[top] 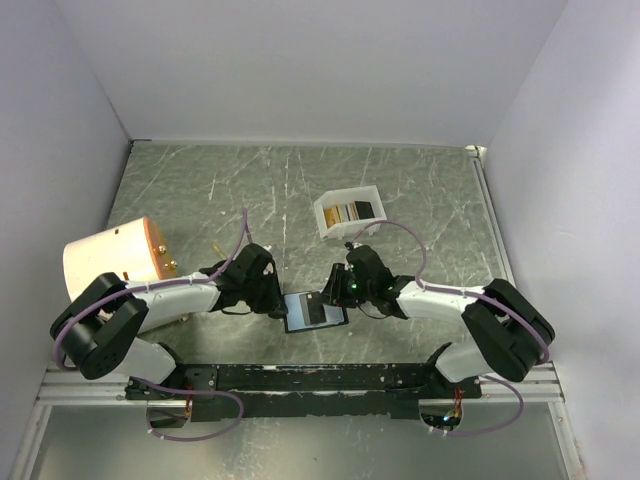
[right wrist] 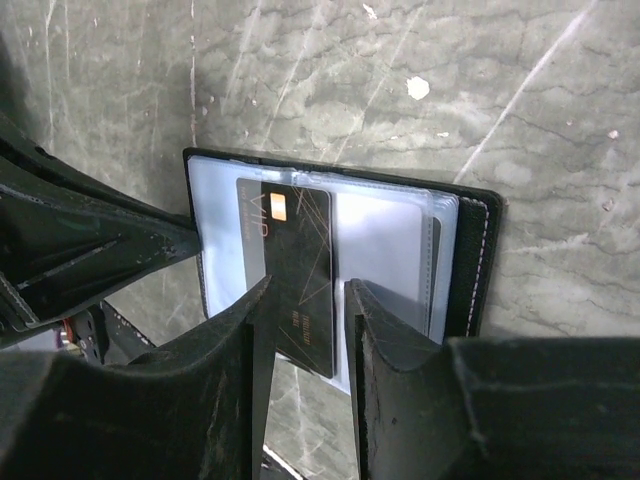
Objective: Put the credit cards into the card holder
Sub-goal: Insert the credit card into the card holder.
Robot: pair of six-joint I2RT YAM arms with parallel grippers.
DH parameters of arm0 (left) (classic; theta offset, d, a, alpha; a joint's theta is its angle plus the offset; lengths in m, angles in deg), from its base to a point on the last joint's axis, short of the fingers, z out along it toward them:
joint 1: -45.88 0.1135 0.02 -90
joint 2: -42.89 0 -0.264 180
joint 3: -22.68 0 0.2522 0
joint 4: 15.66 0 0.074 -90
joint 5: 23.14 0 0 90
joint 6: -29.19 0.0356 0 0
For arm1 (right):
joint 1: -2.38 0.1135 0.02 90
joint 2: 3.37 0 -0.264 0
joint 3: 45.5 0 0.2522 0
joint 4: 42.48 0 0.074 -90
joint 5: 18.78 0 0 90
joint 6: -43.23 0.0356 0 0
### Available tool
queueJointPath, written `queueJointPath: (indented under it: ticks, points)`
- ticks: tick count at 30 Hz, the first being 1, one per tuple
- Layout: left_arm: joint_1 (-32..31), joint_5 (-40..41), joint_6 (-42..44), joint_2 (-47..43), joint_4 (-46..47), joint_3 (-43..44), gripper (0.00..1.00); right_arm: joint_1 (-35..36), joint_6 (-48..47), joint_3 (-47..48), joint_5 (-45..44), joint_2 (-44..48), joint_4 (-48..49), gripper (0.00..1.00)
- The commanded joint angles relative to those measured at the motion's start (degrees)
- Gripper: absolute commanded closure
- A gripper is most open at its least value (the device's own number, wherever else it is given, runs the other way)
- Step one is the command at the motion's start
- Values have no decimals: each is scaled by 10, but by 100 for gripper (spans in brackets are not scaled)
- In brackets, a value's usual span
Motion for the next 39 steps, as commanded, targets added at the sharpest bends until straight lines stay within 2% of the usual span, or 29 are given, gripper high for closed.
queueJointPath:
  ticks: [1, 32, 39]
  points:
    - [1, 7, 1, 11, -5, -17, 80, 6, -13, 7, 4, -25, -10, 67]
    - [1, -5, 3, 6, 6, -13, 72, 51, 3, 31, 30, -74, 33, 67]
    - [1, -4, 2, 3, 7, -14, 66, 55, 0, 32, 42, -82, 51, 69]
